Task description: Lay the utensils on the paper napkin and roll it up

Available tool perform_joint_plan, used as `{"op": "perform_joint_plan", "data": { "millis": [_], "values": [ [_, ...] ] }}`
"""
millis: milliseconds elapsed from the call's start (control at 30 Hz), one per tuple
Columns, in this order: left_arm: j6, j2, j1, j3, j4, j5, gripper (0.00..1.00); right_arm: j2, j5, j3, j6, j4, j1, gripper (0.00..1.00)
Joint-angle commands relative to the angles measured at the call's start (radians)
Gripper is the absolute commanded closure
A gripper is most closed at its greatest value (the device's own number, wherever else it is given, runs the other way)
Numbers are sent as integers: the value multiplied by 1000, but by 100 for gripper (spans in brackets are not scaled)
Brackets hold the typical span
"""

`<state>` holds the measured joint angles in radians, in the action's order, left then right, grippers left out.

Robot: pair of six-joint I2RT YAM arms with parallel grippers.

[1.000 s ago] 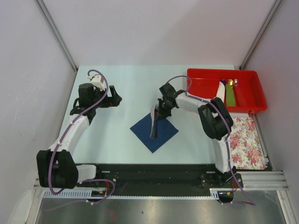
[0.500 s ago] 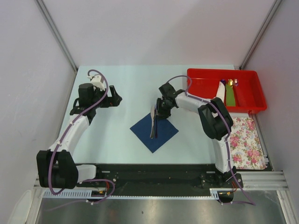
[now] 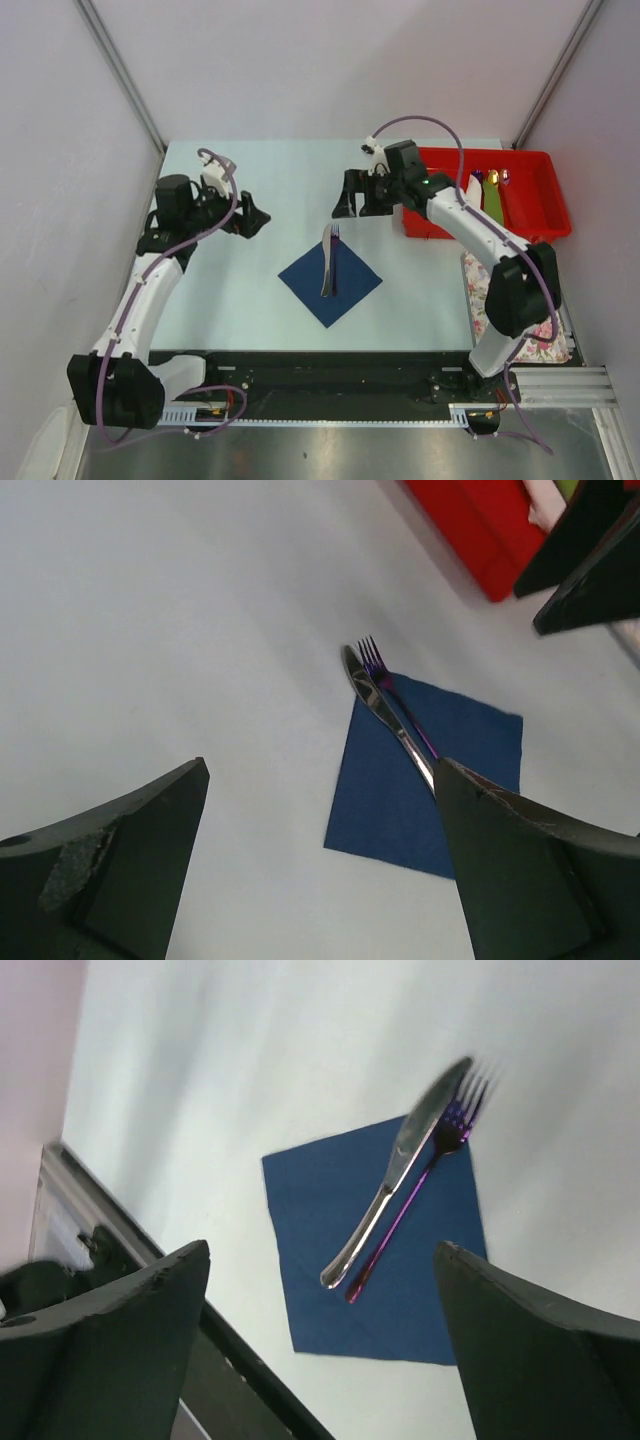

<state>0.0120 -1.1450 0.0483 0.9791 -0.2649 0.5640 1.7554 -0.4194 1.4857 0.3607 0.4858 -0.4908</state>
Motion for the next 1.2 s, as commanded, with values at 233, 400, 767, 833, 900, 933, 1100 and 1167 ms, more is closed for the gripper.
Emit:
{"op": "perform_joint_plan", "data": {
  "millis": [233, 400, 767, 833, 900, 933, 1100, 1167],
  "values": [
    [-681, 189, 568, -327, -2, 22, 15, -122, -429, -215, -336, 89, 83, 0],
    [-883, 130, 734, -463, 124, 36, 39, -11, -568, -268, -321, 146, 115, 0],
    [-1023, -47, 992, -522, 249, -228, 64, 9, -533, -258, -307, 139, 167, 0],
    [-1024, -76, 1028, -525, 291, -272, 65, 7, -532, -260, -299, 139, 178, 0],
    [-1021, -102, 1056, -531, 311, -323, 65, 13, -532, -260, -293, 139, 187, 0],
    [-1023, -113, 1064, -531, 319, -341, 65, 13, -533, -262, -293, 137, 190, 0],
    [-1026, -150, 1084, -545, 355, -409, 66, 21, -539, -254, -286, 138, 204, 0],
    [-1032, -165, 1084, -548, 363, -435, 66, 26, -539, -254, -286, 139, 204, 0]
  ]
}}
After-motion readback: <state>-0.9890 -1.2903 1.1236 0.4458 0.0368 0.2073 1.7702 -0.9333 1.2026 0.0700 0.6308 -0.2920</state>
